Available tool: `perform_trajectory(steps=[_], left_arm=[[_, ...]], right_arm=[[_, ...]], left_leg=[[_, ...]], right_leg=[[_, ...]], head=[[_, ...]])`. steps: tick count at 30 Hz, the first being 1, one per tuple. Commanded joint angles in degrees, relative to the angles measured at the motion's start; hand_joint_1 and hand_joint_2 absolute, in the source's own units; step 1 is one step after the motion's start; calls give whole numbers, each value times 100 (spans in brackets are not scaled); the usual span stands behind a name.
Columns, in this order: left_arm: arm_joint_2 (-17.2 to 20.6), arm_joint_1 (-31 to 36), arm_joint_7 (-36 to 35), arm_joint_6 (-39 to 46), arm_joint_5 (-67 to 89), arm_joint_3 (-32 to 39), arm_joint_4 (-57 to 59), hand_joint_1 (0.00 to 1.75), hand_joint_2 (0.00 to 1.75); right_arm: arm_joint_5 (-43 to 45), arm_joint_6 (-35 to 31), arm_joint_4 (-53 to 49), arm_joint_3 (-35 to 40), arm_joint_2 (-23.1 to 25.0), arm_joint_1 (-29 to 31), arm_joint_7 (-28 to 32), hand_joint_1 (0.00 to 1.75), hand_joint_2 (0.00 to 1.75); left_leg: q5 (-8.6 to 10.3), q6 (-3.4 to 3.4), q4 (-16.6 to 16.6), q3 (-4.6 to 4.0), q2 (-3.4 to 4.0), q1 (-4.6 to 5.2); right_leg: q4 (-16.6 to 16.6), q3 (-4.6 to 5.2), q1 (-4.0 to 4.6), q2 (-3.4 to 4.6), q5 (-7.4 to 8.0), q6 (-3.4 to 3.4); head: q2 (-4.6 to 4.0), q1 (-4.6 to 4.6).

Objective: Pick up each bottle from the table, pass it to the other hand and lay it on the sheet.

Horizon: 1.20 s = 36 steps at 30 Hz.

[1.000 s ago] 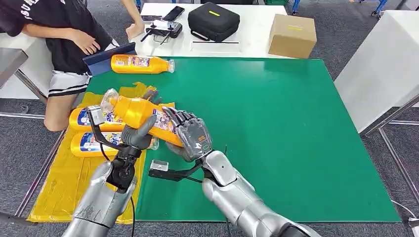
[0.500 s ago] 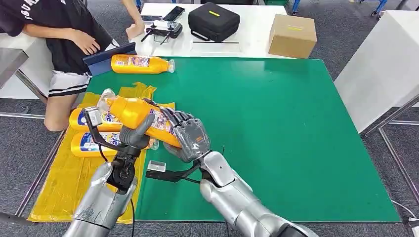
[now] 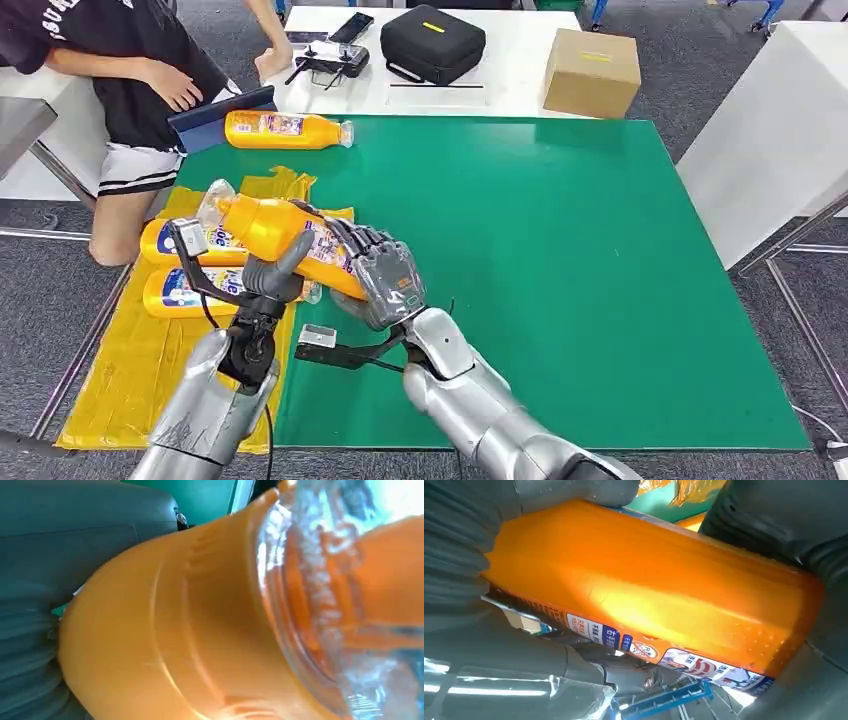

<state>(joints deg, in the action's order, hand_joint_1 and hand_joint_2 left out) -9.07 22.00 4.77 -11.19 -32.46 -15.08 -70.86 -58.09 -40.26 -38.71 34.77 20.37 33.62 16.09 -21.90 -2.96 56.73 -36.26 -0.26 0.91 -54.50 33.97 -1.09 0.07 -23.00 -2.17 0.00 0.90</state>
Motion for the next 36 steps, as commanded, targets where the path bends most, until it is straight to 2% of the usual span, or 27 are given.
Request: perform_trajectory(steps=[1, 4, 5, 8, 9, 11, 14, 16, 19, 21, 24, 25, 27, 28, 31, 32, 36], left_arm=[[204, 119, 171, 282, 105, 285, -247, 175, 175], [226, 48, 185, 330, 183, 383, -366, 175, 175], [226, 48, 185, 330, 183, 383, -366, 175, 175], [207, 51, 185, 329, 184, 371, -361, 175, 175], [207, 51, 185, 329, 184, 371, -361, 175, 175], [207, 51, 185, 329, 184, 371, -361, 175, 175], [213, 66, 213, 359, 239, 365, -349, 175, 175], [264, 48, 273, 449, 293, 423, -419, 175, 175], [421, -71, 397, 692, 431, 664, -653, 175, 175], [482, -121, 404, 732, 481, 825, -725, 175, 175], [512, -270, 553, 931, 882, 1023, -832, 175, 175], [509, -293, 606, 1012, 1024, 1073, -847, 175, 175], [572, -316, 947, 1692, 2048, 1131, -919, 175, 175], [579, -305, 1059, 2012, 2516, 1160, -939, 175, 175], [746, -191, 1125, 3221, 4647, 1085, -862, 175, 175], [871, -48, 1005, 3529, 5437, 975, -670, 175, 175], [1055, 702, 327, 4274, 7691, 803, 390, 175, 175]], right_arm=[[894, 104, 120, -122, -113, -226, 335, 0, 175], [1124, 357, -461, -28, -352, -453, 280, 0, 175], [1124, 357, -461, -28, -352, -453, 280, 0, 175], [1121, 348, -460, -23, -333, -457, 264, 0, 175], [1121, 348, -460, -23, -333, -457, 264, 0, 175], [1121, 348, -460, -23, -333, -457, 264, 0, 175], [1230, 395, -472, -37, -315, -465, 253, 0, 175], [1562, 739, -966, -8, -491, -629, 268, 0, 175], [1890, 1286, -2757, 143, -1187, -1254, 10, 0, 175], [1936, 1437, -3675, 176, -1596, -1571, 15, 0, 175], [2001, 1422, -4393, 113, -1966, -1944, 87, 0, 175], [1972, 1356, -4536, 76, -2026, -2044, 100, 0, 175], [1953, 1215, -5065, -106, -2187, -2418, 165, 0, 175], [1856, 1116, -5273, -184, -2250, -2596, 177, 0, 175], [1663, 919, -5867, -486, -2489, -3286, 228, 0, 175], [1693, 861, -5922, -578, -2562, -3407, 228, 0, 175], [2111, 910, -6101, -1015, -2592, -3754, 407, 0, 175]], left_leg=[[-20, 29, -1, 43, -1, -9], [-16, 24, -5, 37, -4, -7], [-7, 14, -5, 18, -1, -7], [-27, 34, 5, 51, -10, -6], [-12, 19, 0, 21, -6, -6], [-26, 29, 5, 43, -2, -6], [-18, 25, 1, 33, -6, -6], [-15, 23, 0, 29, -8, -5], [-26, 32, 1, 46, -14, -8], [-17, 22, 0, 27, -15, -6], [-32, 30, 3, 51, -20, -6], [-13, 16, -3, 20, -18, -3], [-27, 26, 0, 43, -17, -4], [-13, 15, -3, 16, -17, -3], [-12, 18, -4, 14, -35, -4], [-26, 28, 1, 37, -42, -6], [-15, 27, 4, 24, -61, -7]], right_leg=[[4, -46, 8, -3, -20, 17], [8, -41, 6, -5, -15, 14], [9, -22, 6, -2, -5, 8], [-3, -57, 5, -13, -30, 20], [4, -25, 5, -6, -11, 11], [-2, -47, 5, -2, -23, 17], [2, -39, 5, -6, -17, 15], [1, -34, 4, -7, -16, 14], [4, -56, 7, -14, -27, 18], [4, -36, 5, -14, -18, 12], [4, -62, 5, -20, -34, 16], [7, -31, 3, -17, -15, 8], [5, -54, 3, -16, -28, 14], [6, -26, 3, -15, -14, 8], [8, -26, 4, -31, -19, 11], [4, -51, 5, -39, -35, 17], [1, -39, 6, -57, -31, 18]], head=[[0, 0], [0, 0], [0, 0], [0, 2], [0, 2], [0, 2], [0, 2], [0, 0], [0, 0], [0, 2], [0, 0], [0, 2], [0, 2], [0, 0], [0, 0], [0, 0], [0, -2]])
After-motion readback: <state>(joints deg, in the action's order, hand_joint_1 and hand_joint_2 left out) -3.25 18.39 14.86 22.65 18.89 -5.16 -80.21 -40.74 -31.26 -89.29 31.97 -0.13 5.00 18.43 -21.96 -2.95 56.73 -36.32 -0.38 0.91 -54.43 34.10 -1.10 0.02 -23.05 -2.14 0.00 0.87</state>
